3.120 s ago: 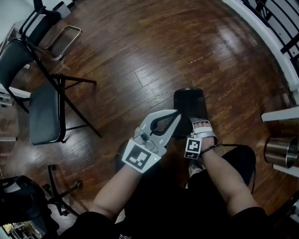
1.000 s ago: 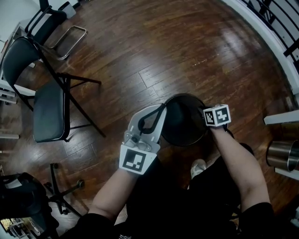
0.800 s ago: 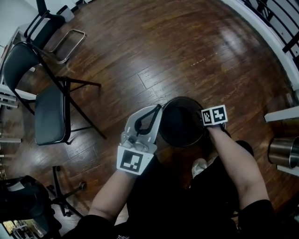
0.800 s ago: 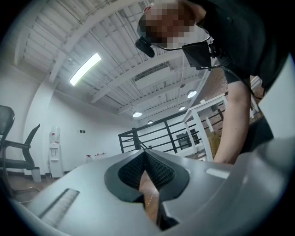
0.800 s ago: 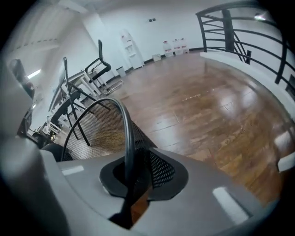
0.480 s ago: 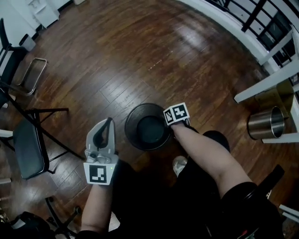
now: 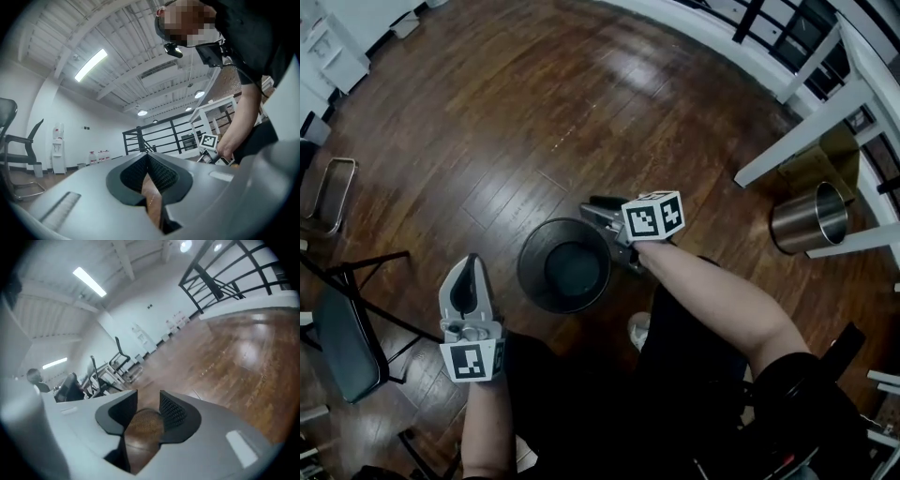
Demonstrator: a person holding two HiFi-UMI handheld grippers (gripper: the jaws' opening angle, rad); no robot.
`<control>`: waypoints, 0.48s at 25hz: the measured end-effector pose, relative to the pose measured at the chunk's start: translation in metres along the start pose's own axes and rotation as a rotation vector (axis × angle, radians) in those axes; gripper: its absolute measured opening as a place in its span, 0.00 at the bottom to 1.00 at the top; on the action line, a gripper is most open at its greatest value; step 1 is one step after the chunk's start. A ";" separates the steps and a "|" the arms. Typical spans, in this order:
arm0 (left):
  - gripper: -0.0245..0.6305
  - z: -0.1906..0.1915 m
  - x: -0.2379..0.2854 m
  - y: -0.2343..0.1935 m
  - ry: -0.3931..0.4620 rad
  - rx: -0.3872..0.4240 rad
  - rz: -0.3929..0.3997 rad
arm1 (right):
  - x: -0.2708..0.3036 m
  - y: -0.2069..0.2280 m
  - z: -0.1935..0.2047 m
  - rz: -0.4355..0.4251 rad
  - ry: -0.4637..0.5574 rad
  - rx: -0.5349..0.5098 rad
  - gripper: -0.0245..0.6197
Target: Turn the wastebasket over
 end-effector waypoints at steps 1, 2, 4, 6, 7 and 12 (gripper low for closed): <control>0.04 0.000 0.003 0.000 -0.003 0.000 0.002 | -0.001 0.000 -0.004 -0.024 0.071 0.004 0.23; 0.04 0.001 0.006 0.001 -0.003 0.000 0.004 | 0.000 0.000 -0.005 -0.037 0.130 0.026 0.18; 0.04 0.001 0.010 0.003 -0.007 -0.008 0.008 | 0.007 -0.008 -0.007 -0.062 0.189 0.038 0.05; 0.04 0.005 0.010 0.004 -0.029 -0.018 0.014 | 0.019 -0.020 -0.008 -0.088 0.180 -0.032 0.04; 0.04 0.009 0.009 0.004 -0.045 -0.024 0.018 | 0.025 -0.022 -0.008 -0.099 0.168 -0.050 0.04; 0.04 0.019 0.008 0.008 -0.092 -0.031 0.031 | 0.031 -0.003 -0.005 -0.054 0.122 0.003 0.04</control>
Point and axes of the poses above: the fingertips, and each gripper's own axes: x forward along the fingers, y to its right, z out of its underside, the point moved 7 cm from there along -x, backward along the fingers, and after that the axes turned 4 degrees about -y, right-handed, at the moved point
